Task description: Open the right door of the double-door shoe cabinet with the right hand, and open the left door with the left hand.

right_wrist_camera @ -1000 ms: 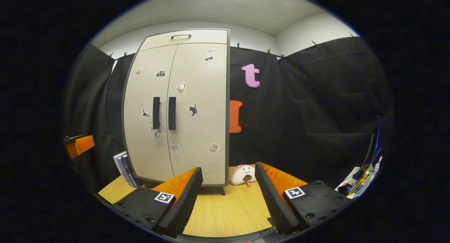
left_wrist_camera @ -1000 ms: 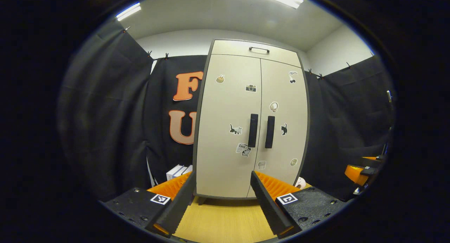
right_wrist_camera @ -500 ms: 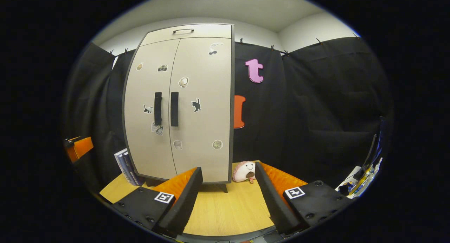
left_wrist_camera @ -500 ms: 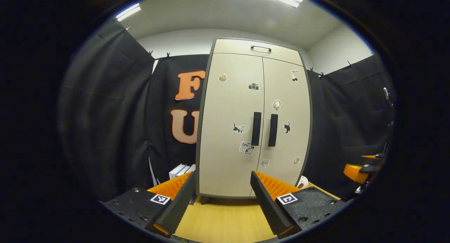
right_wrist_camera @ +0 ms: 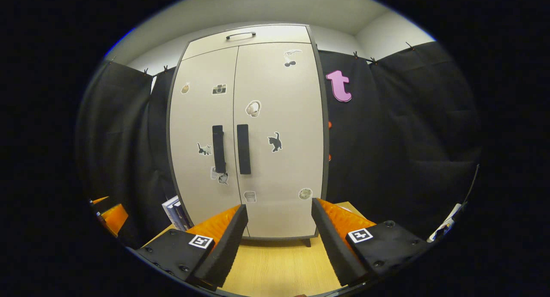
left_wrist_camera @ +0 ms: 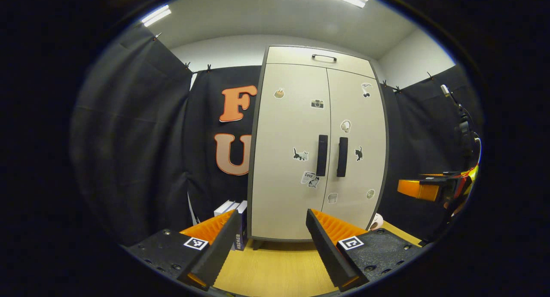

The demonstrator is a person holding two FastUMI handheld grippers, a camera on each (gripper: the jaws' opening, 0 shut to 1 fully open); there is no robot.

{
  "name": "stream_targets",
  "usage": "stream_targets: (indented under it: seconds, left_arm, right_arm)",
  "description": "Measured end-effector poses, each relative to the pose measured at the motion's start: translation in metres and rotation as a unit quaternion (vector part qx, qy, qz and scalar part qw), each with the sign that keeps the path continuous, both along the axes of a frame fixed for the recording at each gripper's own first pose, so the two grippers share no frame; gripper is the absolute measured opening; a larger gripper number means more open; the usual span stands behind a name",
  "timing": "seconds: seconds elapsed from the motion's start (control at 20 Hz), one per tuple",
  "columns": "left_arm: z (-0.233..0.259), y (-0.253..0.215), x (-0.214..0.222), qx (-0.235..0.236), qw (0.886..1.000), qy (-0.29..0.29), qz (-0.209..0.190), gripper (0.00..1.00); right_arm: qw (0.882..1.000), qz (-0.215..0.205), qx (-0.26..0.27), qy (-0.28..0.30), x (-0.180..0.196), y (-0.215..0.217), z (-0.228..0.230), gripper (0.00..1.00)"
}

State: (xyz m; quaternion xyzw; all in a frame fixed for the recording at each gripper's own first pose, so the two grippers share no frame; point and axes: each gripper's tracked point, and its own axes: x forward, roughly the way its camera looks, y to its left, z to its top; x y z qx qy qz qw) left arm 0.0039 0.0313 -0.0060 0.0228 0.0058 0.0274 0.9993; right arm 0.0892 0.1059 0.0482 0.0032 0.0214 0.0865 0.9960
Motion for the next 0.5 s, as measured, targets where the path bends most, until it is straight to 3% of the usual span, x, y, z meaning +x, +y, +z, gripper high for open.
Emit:
stream_targets:
  seconds: [0.5]
  left_arm:
    - [-0.012,0.021,0.007,0.019,1.000,0.011,0.012,0.95]
  right_arm:
    - [0.999,0.028,0.000,-0.033,0.094,0.078,0.071,0.98]
